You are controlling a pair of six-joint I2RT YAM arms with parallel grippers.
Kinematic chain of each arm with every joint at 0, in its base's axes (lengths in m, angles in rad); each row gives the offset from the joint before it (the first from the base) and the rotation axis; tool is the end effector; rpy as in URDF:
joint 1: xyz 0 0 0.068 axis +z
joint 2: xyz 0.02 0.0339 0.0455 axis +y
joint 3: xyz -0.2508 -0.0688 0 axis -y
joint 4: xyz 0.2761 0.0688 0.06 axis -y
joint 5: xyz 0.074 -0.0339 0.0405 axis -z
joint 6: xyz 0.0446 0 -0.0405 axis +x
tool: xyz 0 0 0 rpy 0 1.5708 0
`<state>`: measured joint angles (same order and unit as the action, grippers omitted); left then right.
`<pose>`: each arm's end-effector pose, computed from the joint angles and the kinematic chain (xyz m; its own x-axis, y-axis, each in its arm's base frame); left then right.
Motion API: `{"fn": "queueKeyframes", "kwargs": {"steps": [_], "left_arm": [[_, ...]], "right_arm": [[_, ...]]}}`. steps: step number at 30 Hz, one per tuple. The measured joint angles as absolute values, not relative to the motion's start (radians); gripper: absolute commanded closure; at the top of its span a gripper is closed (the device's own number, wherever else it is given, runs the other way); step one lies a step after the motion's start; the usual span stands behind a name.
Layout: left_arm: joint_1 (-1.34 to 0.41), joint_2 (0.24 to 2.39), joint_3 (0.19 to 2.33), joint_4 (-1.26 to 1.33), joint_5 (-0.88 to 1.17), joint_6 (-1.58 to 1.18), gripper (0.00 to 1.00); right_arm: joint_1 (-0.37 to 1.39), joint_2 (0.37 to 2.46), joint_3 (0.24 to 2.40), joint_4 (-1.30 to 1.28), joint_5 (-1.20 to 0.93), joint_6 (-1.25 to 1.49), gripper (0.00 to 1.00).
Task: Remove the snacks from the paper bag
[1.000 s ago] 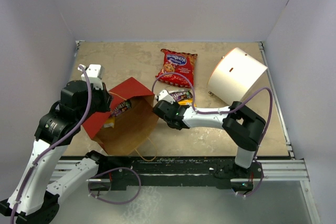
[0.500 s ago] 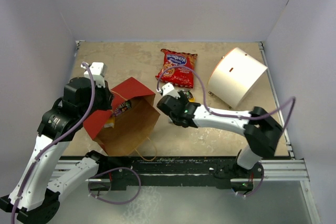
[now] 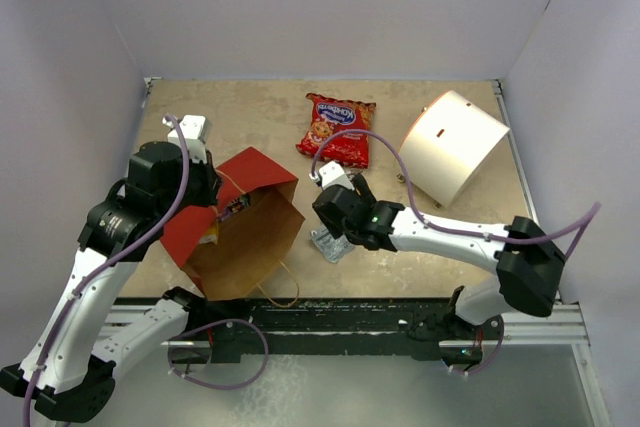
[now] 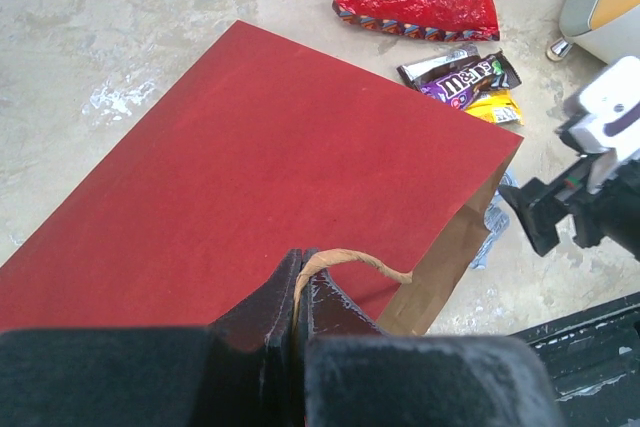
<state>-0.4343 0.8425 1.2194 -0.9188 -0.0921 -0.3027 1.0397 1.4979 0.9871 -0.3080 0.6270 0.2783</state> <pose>0.1733 -0.0759 0.3970 -0.5502 -0.0720 -0.8319 0.1922 0.9586 -0.2101 0.1984 0.2861 0.2006 -0.4917 -0.3979 -0.7745 -0.3746 0.8996 -0.2243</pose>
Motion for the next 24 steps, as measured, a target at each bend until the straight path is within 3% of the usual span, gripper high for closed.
{"fn": "queueKeyframes", "kwargs": {"steps": [7, 10, 15, 24], "left_arm": [[-0.434, 0.839, 1.219, -0.913, -0.089, -0.303, 1.00], [-0.434, 0.830, 1.219, -0.913, -0.089, -0.304, 1.00], [-0.434, 0.815, 1.219, -0.913, -0.090, -0.308, 1.00], [-0.434, 0.819, 1.219, -0.913, -0.089, -0.323, 1.00]], "right_arm": [[1.040, 1.552, 1.006, -0.302, 0.498, 0.300, 0.13], [1.043, 1.551, 0.993, -0.267, 0.421, 0.339, 0.01], [1.083, 1.583, 0.972, -0.255, 0.355, 0.421, 0.00], [1.164, 1.666, 0.960, -0.317, 0.425, 0.543, 0.00]]}}
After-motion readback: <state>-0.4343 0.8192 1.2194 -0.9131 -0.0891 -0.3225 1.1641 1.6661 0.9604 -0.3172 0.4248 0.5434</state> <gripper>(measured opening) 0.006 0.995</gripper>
